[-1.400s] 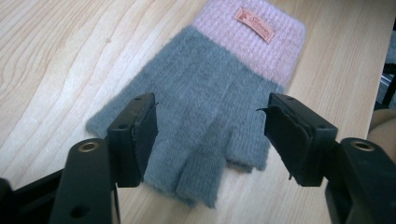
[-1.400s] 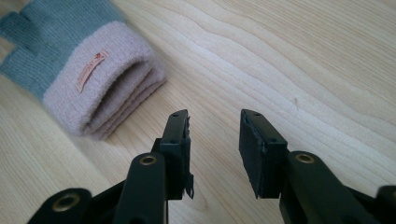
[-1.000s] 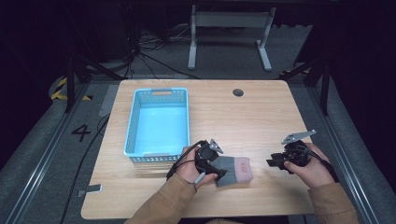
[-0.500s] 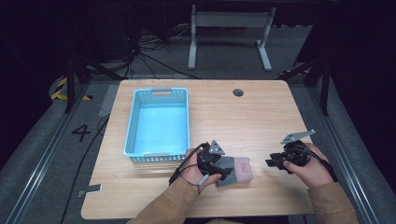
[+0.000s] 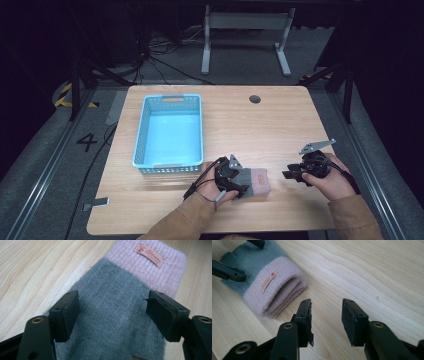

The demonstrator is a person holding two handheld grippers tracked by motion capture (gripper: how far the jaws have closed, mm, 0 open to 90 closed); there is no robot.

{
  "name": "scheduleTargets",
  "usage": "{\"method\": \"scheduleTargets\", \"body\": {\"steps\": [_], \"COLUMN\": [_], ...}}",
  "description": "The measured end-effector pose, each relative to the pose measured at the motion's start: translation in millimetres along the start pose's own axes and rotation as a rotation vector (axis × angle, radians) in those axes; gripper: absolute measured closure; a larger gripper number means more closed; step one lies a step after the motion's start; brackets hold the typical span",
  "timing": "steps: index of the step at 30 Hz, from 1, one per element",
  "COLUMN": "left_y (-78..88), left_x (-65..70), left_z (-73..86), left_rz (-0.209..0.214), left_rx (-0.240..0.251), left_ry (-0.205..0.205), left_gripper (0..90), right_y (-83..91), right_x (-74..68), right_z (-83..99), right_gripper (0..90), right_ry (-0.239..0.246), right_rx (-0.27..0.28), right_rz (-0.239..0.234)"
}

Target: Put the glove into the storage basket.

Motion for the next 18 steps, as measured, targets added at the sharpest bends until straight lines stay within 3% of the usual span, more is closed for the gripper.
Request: {"method": "scheduleTargets", "body": {"steps": [8, 13, 18], "left_y": [-4.6, -8.5, -10.5], "left_x": [-0.9, 1.5, 2.7], "left_z": [2.1, 2.7, 2.6], "left_rz": [0.007, 0.012, -0.01], "left_rx": [-0.016, -0.03, -0.044], "left_ry": [-0.012, -0.024, -0.032], "left_gripper": [25.6, 18.5, 17.3], "right_y": [-1.8, -1.8, -1.0], "right_x": [-1.8, -2.8, -2.9], "right_z": [0.8, 0.4, 0.2], "right_gripper": [60.7, 60.7, 60.6], "right_ry": [0.0, -0.002, -0.004], "right_rx": [-0.001, 0.001, 0.004], "right_rz": [-0.022, -0.025, -0.027]}}
Point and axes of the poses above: each handheld gripper's, and its own axes: y roughly backward along the jaws, z roughly out of its underside, x roughly to its right, the point moved 6 cm from there along -y, roughly forward along the jaws, and after that the axes turned 8 degrees about z, right-handed, at the moved point
